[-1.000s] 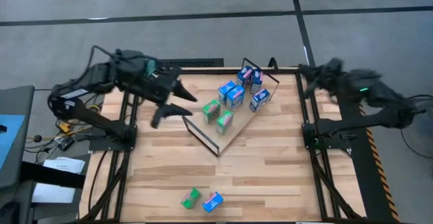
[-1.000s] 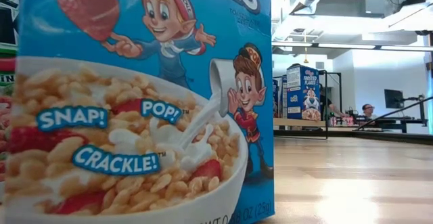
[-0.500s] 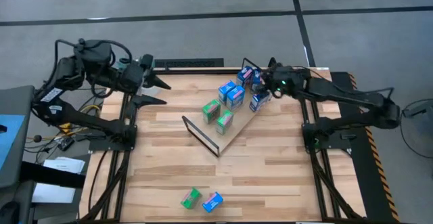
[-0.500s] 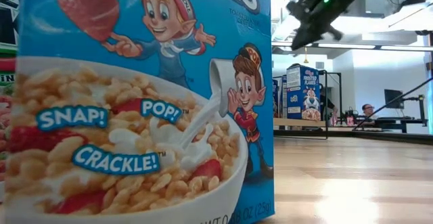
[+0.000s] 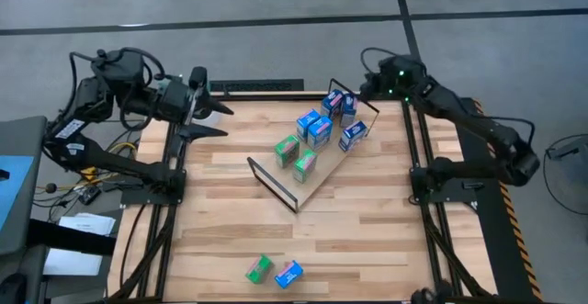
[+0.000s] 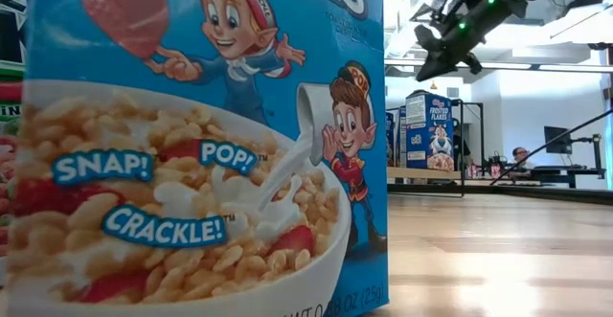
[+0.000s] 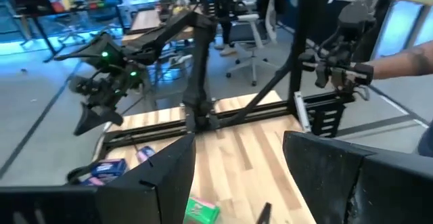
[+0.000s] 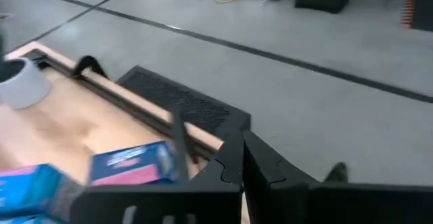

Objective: Stack cereal on shelf
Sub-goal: Adjust the blue cereal boxes on the shelf

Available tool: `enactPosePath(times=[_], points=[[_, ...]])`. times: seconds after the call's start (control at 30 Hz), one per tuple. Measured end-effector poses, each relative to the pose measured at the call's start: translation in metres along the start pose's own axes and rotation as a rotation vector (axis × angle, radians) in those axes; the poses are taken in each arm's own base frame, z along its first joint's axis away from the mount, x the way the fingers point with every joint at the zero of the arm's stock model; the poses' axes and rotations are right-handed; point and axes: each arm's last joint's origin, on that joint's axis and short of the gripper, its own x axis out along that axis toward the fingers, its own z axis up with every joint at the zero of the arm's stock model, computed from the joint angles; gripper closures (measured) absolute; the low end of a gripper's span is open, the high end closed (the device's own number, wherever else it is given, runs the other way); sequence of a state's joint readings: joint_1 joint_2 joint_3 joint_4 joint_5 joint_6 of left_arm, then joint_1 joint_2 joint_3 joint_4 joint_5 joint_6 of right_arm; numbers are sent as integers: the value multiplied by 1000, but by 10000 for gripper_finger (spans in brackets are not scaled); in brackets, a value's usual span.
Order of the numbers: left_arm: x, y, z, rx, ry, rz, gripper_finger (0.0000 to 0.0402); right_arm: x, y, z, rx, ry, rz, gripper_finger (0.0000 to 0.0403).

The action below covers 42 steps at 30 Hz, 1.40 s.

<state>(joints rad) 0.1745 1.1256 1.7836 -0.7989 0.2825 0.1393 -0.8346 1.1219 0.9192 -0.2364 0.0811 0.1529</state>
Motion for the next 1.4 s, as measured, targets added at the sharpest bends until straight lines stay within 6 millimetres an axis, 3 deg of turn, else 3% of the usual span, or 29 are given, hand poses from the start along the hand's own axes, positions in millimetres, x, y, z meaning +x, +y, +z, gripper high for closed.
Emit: enactPosePath(times=[0.1, 0.2, 0.33, 0.57, 0.67, 0.83, 1.13, 1.4], points=[[5, 2, 0, 7, 6, 42, 187, 6, -18, 1, 28, 14, -27, 393], [13, 7, 0, -9, 4, 74, 187, 26, -38, -7, 71, 91, -14, 397], [22, 15, 3, -57, -42, 36, 187, 51, -70, -12, 206, 116, 166, 391], [28, 32, -1, -113, -34, 89, 187, 76, -113, -6, 342, 176, 287, 398], [30, 38, -3, -136, -23, 87, 187, 95, -113, -11, 361, 272, 401, 394], [33, 43, -6, -152, -10, 91, 187, 113, -114, -26, 364, 364, 430, 396], [32, 44, -6, -153, -11, 97, 187, 119, -109, -42, 335, 468, 483, 393], [32, 45, -6, -144, -9, 104, 187, 123, -97, -45, 302, 488, 532, 395]])
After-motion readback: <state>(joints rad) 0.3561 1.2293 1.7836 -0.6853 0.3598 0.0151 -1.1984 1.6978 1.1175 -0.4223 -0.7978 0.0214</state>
